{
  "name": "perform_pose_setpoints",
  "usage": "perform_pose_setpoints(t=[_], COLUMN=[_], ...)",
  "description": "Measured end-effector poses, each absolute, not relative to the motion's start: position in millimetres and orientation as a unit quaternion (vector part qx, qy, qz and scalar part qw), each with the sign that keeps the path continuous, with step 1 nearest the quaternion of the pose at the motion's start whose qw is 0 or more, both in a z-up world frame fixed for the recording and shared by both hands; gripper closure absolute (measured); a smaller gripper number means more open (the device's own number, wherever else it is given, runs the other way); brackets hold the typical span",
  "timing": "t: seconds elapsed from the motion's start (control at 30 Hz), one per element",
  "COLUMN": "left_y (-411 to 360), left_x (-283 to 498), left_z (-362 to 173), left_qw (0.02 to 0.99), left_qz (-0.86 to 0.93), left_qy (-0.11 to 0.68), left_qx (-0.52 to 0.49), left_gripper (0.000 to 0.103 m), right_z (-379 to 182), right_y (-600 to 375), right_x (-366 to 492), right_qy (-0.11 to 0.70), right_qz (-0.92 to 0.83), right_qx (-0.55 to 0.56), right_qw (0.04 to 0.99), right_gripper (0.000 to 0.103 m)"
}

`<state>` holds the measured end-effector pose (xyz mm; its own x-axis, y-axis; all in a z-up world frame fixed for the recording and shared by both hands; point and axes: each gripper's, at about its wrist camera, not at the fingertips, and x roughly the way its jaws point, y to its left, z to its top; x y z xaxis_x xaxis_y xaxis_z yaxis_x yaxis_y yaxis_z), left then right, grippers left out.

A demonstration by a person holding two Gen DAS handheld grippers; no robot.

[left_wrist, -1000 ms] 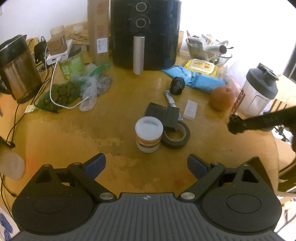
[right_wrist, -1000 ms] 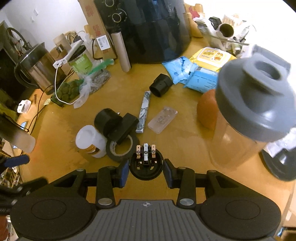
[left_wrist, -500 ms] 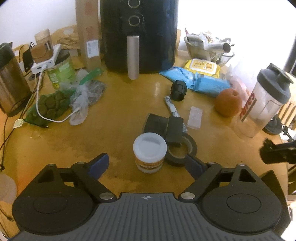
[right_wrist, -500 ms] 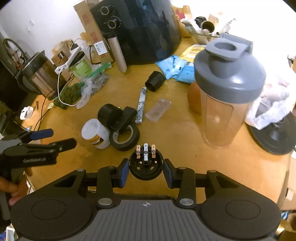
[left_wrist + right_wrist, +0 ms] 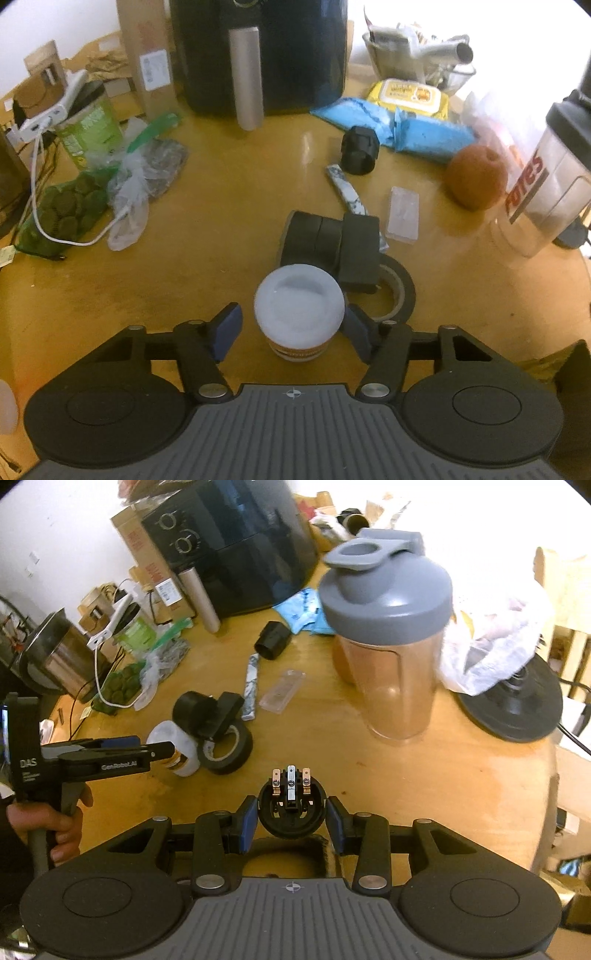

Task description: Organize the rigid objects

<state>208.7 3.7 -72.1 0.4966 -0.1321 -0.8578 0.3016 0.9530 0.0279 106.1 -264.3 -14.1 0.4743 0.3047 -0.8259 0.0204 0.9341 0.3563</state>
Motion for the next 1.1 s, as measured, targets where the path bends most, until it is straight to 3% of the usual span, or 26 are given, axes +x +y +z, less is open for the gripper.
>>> perform_pose_setpoints(t=[1.1], left_y=[14], left_x=[170], left_z=[-33], left_qw=[0.869], left_qz=[-0.096], left_qy=[0.483], left_qx=[0.051], left_gripper=[0.051], right_z=[-15], right_y=[-269], right_x=[93], right_qy=[0.501], right_qz=[0.116], right_qx=[0.162], right_qw=[0.842], right_gripper=[0.06])
